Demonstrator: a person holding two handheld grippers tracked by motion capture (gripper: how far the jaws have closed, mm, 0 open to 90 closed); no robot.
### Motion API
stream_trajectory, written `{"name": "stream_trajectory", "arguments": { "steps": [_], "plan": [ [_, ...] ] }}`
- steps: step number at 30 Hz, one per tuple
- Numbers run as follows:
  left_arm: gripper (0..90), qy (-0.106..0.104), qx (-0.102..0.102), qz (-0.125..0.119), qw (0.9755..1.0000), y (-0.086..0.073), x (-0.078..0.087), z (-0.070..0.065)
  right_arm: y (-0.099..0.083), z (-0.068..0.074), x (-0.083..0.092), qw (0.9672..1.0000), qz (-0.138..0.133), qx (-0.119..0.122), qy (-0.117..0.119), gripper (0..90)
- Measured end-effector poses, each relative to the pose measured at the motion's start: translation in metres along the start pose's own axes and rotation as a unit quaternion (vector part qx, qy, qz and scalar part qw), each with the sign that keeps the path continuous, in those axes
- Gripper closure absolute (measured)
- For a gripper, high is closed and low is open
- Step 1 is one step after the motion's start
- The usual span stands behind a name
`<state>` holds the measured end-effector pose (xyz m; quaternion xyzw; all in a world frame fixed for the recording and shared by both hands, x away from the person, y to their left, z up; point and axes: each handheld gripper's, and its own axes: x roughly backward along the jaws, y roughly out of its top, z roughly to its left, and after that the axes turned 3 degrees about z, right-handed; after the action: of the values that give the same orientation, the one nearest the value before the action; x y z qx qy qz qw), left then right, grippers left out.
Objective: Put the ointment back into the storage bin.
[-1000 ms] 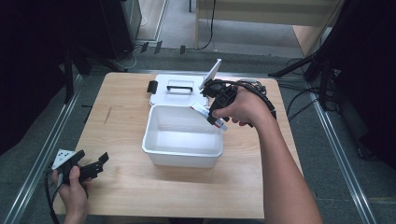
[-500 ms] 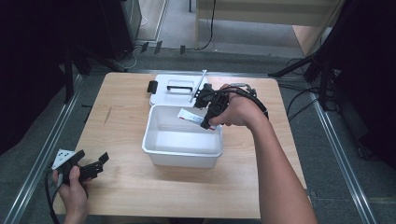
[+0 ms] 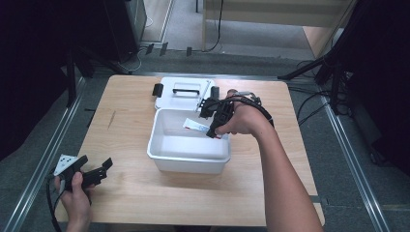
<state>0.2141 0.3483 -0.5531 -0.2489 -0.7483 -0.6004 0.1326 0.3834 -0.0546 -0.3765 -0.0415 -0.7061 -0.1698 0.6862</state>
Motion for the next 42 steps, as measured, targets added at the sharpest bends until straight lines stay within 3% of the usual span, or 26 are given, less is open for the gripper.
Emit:
{"name": "stream_trajectory", "arguments": {
  "steps": [23,42],
  "plan": [
    [0.0,0.001,-0.001,0.0,1.0,0.0,0.0,0.0,-0.003,0.004,-0.037,0.9994,0.026,0.014,0.016,72.2],
    [0.0,0.001,-0.001,0.002,1.0,0.0,0.0,0.0,-0.001,0.009,-0.062,0.9978,0.061,0.01,0.022,72.2]
  ]
}}
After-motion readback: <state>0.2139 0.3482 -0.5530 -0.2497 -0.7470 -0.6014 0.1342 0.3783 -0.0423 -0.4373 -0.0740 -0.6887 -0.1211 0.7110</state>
